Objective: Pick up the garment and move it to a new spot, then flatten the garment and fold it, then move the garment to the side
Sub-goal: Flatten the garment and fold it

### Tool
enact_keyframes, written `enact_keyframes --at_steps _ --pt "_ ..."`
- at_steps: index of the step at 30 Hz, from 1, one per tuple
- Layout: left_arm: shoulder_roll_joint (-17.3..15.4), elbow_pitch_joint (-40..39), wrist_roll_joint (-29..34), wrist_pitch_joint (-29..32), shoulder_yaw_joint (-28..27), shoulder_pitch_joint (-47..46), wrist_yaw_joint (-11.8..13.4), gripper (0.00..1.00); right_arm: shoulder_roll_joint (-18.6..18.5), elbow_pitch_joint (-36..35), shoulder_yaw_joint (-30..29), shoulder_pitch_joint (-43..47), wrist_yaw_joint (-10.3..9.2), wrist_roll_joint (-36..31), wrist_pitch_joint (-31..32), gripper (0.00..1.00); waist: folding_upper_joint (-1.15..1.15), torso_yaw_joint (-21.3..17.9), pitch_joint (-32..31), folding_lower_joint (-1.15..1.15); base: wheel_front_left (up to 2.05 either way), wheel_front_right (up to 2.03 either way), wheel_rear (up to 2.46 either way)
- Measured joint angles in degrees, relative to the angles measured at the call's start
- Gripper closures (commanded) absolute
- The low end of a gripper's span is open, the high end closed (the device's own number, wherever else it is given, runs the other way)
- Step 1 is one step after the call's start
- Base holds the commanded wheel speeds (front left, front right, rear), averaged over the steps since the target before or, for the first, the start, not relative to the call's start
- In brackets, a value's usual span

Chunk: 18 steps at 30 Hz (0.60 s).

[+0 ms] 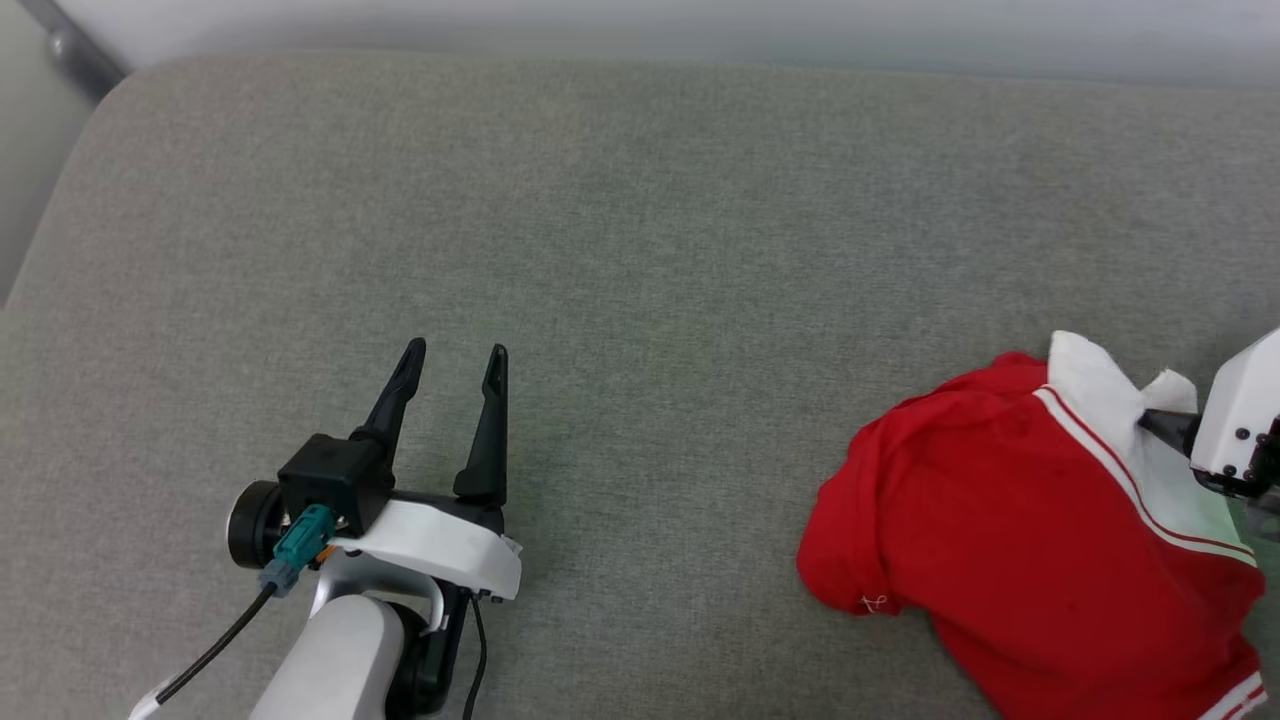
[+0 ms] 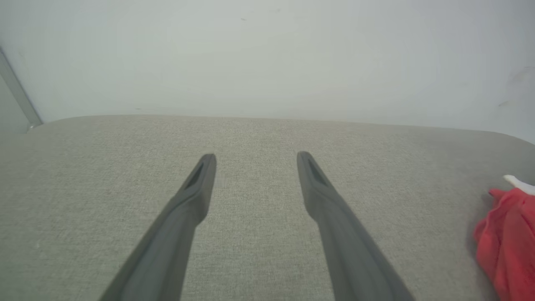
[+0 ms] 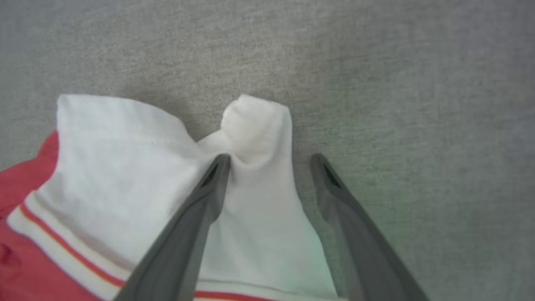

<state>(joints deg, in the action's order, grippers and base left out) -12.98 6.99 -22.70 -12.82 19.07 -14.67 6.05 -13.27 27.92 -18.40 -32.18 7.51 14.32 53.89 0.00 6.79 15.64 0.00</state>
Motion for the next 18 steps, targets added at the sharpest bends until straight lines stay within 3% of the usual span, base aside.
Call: enact_keyframes --at_steps 5,6,7,8,9,10,18 --pt "0.52 1.44 -0.01 -0.62 0.09 -0.8 -0.33 0.0 0.66 2.18 -2.41 -0.96 0.01 -2.77 3.53 0.0 0.0 1.49 1.17 0.0 0.0 0.0 0.0" --pt "0.55 1.75 -0.01 -0.77 0.04 -0.8 -0.33 0.0 0.79 2.34 -2.79 -0.97 0.0 -2.82 3.88 0.09 0.0 1.6 1.17 0.0 0.0 0.0 0.0" --pt "0.62 2.0 -0.09 -0.9 -0.03 -0.8 -0.33 0.0 0.83 2.6 -2.91 -0.98 0.01 -3.07 4.53 0.52 0.0 1.62 1.07 0.0 0.0 0.0 0.0" --pt "0.71 2.23 -0.23 -0.99 -0.16 -0.8 -0.33 0.0 0.94 2.79 -2.88 -0.98 0.01 -3.39 4.98 0.71 0.0 1.59 0.87 0.0 0.0 0.0 0.0" --pt "0.77 2.4 -0.24 -1.08 -0.33 -0.79 -0.29 0.0 1.13 2.97 -2.94 -0.97 0.0 -3.38 5.21 0.71 0.0 1.52 0.68 0.0 0.0 0.0 0.0" --pt "0.78 2.53 -0.31 -1.2 -0.6 -0.79 -0.24 0.0 1.37 3.0 -2.93 -0.91 0.0 -3.36 5.21 1.0 0.0 1.44 0.49 0.0 0.0 0.0 0.0" --pt "0.79 3.37 -0.59 -1.54 -0.92 -0.5 0.0 0.0 1.33 -1.23 2.52 -2.64 -0.01 -1.05 -1.36 1.0 0.0 0.77 -1.67 0.0 0.0 0.0 0.0"
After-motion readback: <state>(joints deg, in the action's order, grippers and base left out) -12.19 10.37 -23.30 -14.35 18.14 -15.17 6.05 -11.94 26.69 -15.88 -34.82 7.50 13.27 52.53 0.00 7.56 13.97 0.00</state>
